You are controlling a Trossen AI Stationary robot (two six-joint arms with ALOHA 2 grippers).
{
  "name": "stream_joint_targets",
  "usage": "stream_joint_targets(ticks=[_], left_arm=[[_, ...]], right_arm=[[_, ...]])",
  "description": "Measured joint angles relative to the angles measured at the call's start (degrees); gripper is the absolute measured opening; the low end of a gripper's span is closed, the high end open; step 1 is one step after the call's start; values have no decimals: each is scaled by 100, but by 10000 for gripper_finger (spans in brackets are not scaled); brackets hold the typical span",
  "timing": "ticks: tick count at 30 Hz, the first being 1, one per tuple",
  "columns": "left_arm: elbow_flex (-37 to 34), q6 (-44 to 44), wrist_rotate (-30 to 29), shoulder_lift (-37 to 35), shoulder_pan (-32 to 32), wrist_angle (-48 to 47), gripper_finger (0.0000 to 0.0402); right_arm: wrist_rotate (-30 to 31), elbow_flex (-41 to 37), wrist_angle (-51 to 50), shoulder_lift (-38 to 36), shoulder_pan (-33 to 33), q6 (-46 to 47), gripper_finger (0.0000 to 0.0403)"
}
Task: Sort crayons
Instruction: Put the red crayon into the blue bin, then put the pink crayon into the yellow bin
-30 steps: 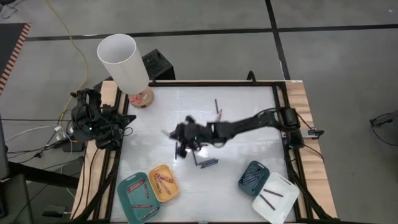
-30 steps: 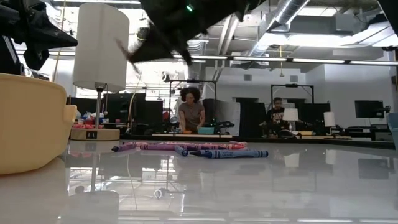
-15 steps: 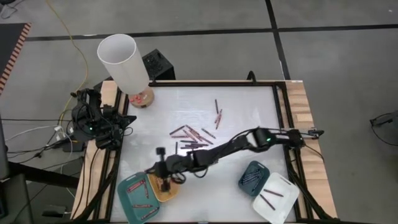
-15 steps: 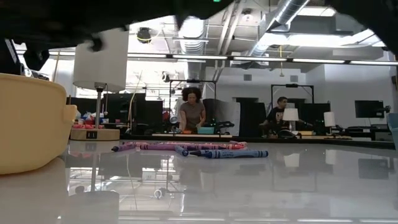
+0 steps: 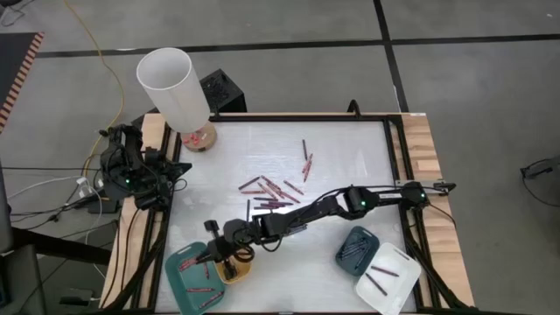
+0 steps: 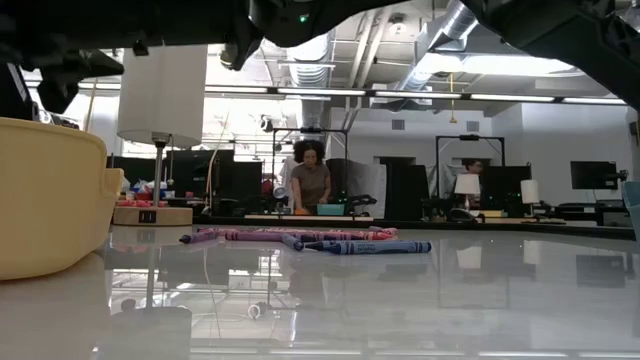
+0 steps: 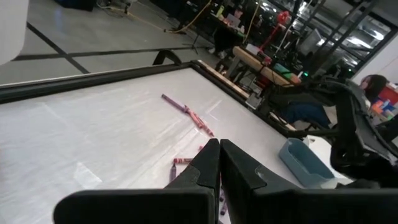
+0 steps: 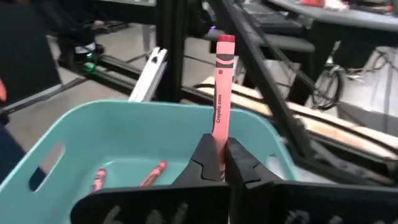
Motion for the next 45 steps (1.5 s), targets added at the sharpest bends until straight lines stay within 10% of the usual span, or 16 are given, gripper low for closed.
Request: stream_joint_targets(ticks=[45], left_arm=[[0,-4,2,0,0,0,0]], right_arm=[[-498,10,463,412,-70,656,75]])
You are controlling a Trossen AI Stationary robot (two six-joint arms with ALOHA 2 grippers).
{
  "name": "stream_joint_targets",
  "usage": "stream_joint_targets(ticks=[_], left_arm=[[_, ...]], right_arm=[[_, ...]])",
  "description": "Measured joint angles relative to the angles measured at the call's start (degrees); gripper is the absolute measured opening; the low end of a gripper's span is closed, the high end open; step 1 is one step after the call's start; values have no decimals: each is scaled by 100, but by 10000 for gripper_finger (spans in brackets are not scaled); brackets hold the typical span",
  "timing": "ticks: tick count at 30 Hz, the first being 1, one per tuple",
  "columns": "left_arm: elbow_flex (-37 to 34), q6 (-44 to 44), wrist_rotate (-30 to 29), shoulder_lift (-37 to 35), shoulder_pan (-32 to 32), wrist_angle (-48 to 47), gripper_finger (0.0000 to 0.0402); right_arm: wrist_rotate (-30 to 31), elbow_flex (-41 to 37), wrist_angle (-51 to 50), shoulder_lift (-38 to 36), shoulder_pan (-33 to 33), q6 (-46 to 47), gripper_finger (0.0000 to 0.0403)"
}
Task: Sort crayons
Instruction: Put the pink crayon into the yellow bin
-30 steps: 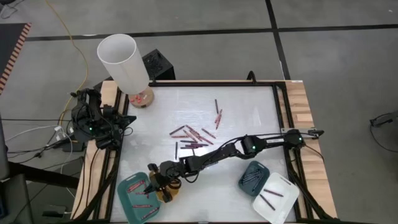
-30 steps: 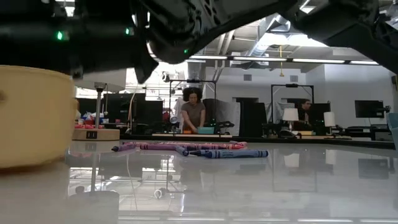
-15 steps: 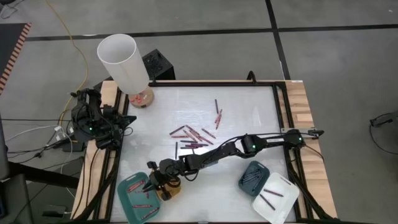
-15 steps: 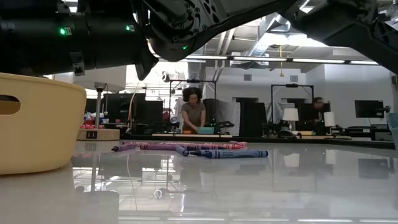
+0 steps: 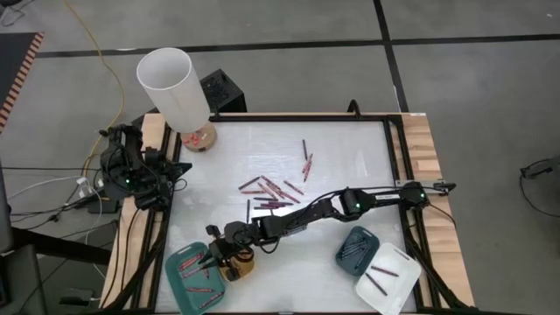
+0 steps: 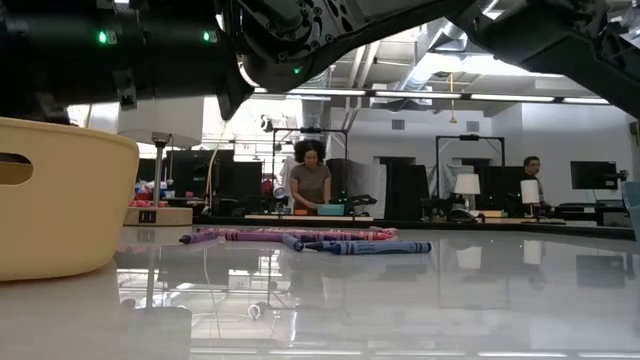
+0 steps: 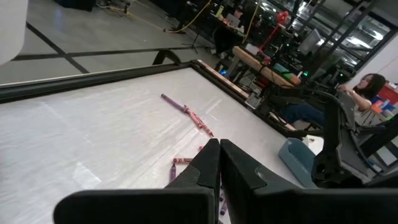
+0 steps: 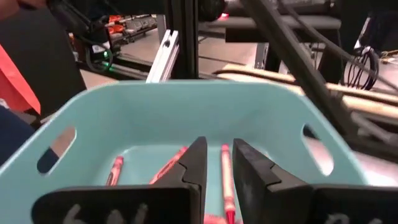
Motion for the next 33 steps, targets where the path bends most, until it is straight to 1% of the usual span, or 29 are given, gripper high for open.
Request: stream_joint_targets(ticks=[4,7,10,12,16,20,24,26,29,33], left_arm=[[0,1,8,0,-2,0,0],[0,2,33,0,0,0,0],[-2,2,99,0,-2,-4,0],[-2,2,115,2,-2,-9,0],[-2,2,124,2,-2,-13,0],[-2,2,122,2,-2,-14,0],[-2,2,120,2,-2,-13,0],[-2,2,122,2,-2,-11,0],[-2,2,122,2,-2,-13,0],[-2,2,125,2,-2,-13,0]], right_arm=[[14,277,-483,-156,-32,-104,76],[27,226,-1115,-535,-57,-256,76],[300,232,-2140,-995,-85,-568,76],[605,232,-2797,-1328,-105,-902,76],[1417,234,-4218,-2057,-135,-1623,76],[2316,234,-5399,-2701,-209,-1945,76],[3032,234,-6435,-3220,-393,-1792,76],[3261,234,-7001,-3407,-537,-1561,76],[3342,234,-8041,-3633,-797,-1079,76],[3342,230,-9567,-3721,-1221,-360,76]])
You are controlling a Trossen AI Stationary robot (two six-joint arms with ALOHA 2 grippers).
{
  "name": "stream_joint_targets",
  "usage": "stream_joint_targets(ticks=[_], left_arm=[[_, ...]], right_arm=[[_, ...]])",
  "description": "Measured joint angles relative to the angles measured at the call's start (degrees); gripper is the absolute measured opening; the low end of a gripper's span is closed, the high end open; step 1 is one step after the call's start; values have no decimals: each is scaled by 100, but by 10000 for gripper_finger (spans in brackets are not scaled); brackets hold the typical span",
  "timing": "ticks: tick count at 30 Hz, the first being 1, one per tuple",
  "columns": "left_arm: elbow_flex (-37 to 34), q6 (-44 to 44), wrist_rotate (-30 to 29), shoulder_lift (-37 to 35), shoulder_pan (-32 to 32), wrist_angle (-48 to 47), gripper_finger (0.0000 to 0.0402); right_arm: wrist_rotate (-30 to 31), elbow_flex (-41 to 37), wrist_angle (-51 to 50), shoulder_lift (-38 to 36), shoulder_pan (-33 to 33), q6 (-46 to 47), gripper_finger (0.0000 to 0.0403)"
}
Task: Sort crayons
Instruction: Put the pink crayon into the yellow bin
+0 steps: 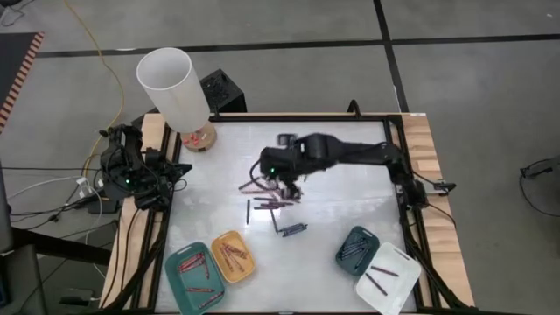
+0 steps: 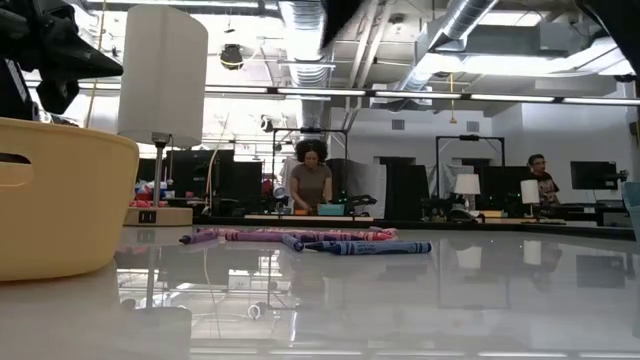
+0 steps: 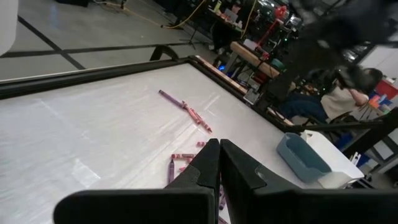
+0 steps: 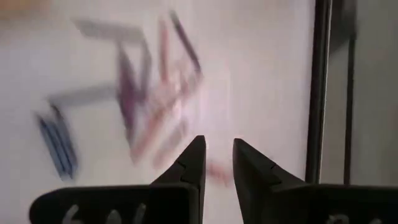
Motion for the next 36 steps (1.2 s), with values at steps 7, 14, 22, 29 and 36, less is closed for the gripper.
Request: stream_joint_targets(ticks=[7,14,22,29,36], left_arm=[[0,0,39,0,0,-1,0],[0,0,103,0,0,-2,0],[0,0,195,0,0,-4,0],[0,0,195,0,0,-5,0],[0,0,190,0,0,-7,0]], right_arm=[[-43,-1206,-623,-50,-554,153,76],[-638,-3528,1481,-495,-1057,78,76],[-806,-5145,3654,-632,-1249,897,83],[-935,-5614,4097,-629,-1200,1255,129],[-1106,-5638,4227,-629,-1078,1370,202]])
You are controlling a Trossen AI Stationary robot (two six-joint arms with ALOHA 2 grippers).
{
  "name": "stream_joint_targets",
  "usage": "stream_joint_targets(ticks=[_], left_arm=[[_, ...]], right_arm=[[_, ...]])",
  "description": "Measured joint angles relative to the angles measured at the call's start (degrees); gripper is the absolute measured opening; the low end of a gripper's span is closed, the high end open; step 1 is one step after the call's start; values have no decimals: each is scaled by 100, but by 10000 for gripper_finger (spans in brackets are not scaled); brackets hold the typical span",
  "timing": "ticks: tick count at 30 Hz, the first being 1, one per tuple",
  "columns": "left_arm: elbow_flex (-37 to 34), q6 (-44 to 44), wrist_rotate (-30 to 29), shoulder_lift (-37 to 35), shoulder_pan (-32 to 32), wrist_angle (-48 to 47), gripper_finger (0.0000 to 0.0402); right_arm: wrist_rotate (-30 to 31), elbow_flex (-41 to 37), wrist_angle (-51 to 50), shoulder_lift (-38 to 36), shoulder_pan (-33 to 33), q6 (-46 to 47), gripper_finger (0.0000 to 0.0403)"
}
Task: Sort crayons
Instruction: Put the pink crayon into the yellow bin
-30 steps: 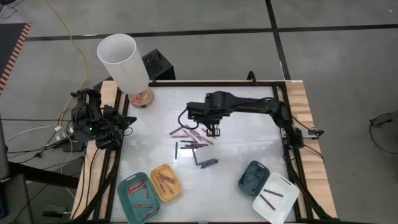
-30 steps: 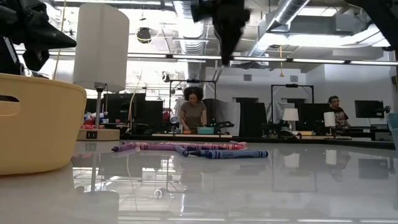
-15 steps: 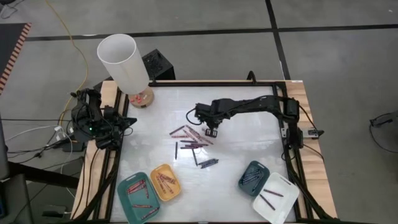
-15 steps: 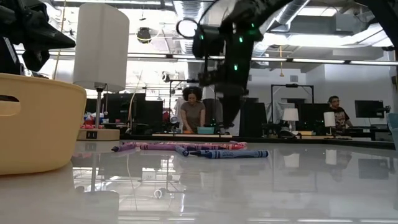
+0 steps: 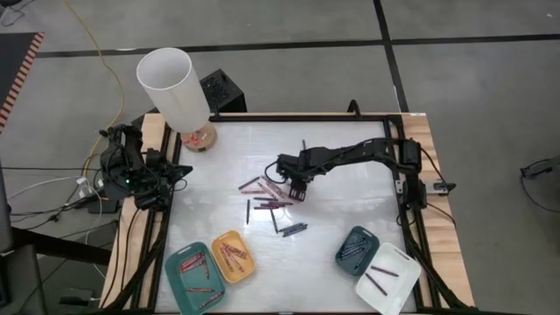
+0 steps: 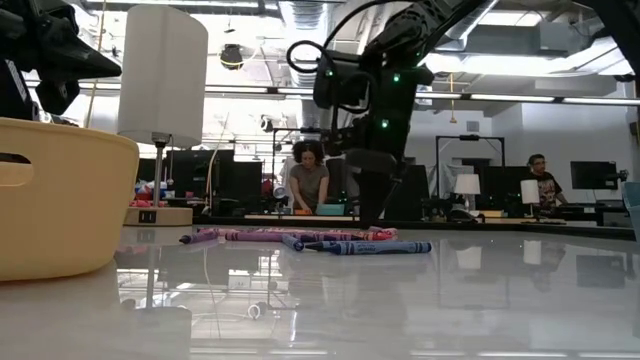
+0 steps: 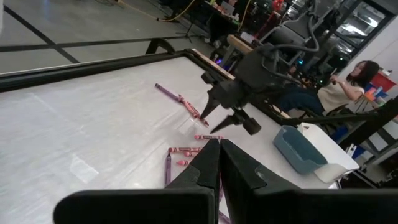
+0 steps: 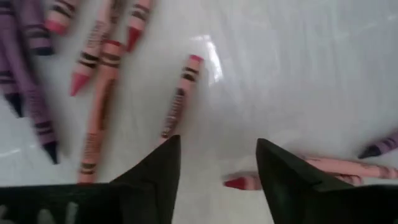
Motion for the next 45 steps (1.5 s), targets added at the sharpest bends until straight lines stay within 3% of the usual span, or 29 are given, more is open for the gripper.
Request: stream_joint_targets(ticks=[4,16,27,30,40,45], left_arm=[[0,0,-1,0,0,0,0],[0,0,-15,0,0,0,0],[0,0,-17,0,0,-2,0],[0,0,-19,0,0,-1,0],[0,0,-55,0,2,-2,0],[0,2,-57,0,1,-2,0]], right_arm=[[-2,-1,160,0,139,12,218],[76,-21,318,0,342,1,212],[-79,-805,1188,-39,178,118,207],[-76,-824,1142,-34,215,172,180],[-51,-834,1201,-15,201,331,14],[37,-838,1210,-9,201,571,11]])
